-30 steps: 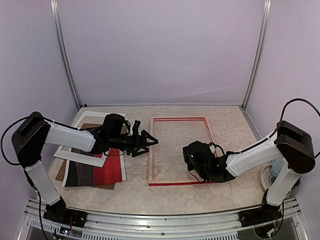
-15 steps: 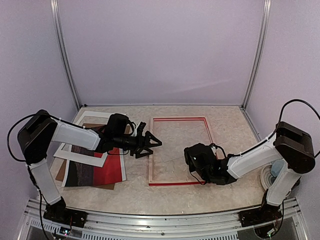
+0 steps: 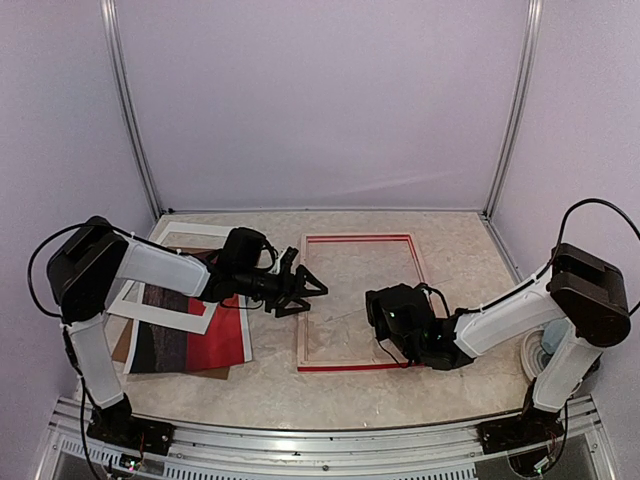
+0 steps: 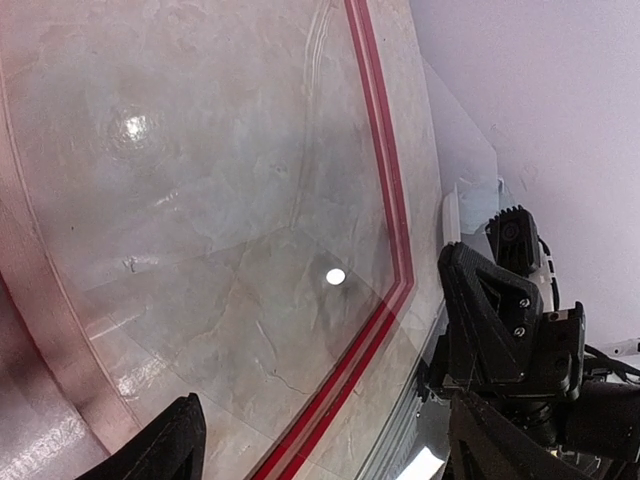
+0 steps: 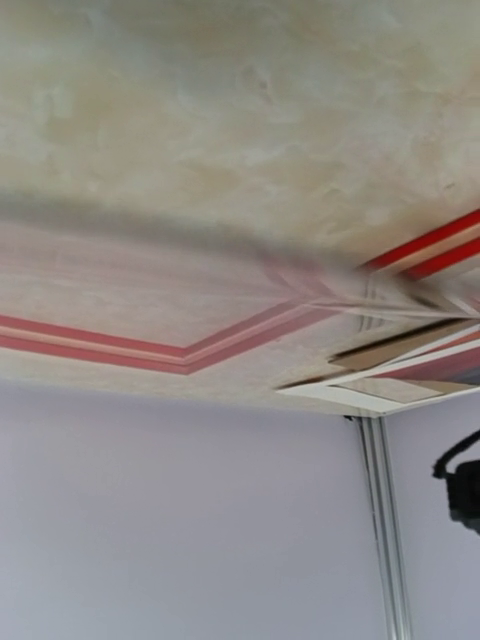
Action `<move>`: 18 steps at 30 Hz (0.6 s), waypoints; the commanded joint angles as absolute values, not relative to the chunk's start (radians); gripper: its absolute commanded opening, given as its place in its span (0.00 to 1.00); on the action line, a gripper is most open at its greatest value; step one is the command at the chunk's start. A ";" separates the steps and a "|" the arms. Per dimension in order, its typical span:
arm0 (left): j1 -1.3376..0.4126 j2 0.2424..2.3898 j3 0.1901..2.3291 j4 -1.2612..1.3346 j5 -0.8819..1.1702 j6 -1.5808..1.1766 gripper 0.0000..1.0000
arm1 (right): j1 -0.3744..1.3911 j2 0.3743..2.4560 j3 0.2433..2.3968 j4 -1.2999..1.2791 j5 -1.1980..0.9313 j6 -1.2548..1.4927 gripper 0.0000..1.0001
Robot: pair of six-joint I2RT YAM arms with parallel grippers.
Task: Put the photo into the frame
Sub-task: Pass from the right arm to the left
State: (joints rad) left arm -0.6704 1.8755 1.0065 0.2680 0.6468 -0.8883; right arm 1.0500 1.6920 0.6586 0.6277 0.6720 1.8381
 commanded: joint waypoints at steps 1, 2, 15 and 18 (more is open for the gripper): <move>-0.680 1.899 1.034 0.267 0.634 -0.878 0.82 | 1.058 1.702 0.653 0.670 0.643 1.826 0.00; -0.678 1.899 1.034 0.270 0.632 -0.880 0.80 | 1.058 1.706 0.653 0.672 0.640 1.827 0.00; -0.669 1.920 1.011 0.389 0.631 -0.941 0.63 | 1.077 1.732 0.626 0.662 0.612 1.886 0.00; -0.669 1.926 1.003 0.406 0.628 -0.949 0.55 | 1.079 1.728 0.629 0.632 0.602 1.894 0.00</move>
State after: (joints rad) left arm -0.6704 1.9057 1.0069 0.3347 0.6369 -0.9386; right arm 1.0569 1.7187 0.6353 0.6456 0.6312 1.8763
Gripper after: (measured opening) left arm 0.587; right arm 0.004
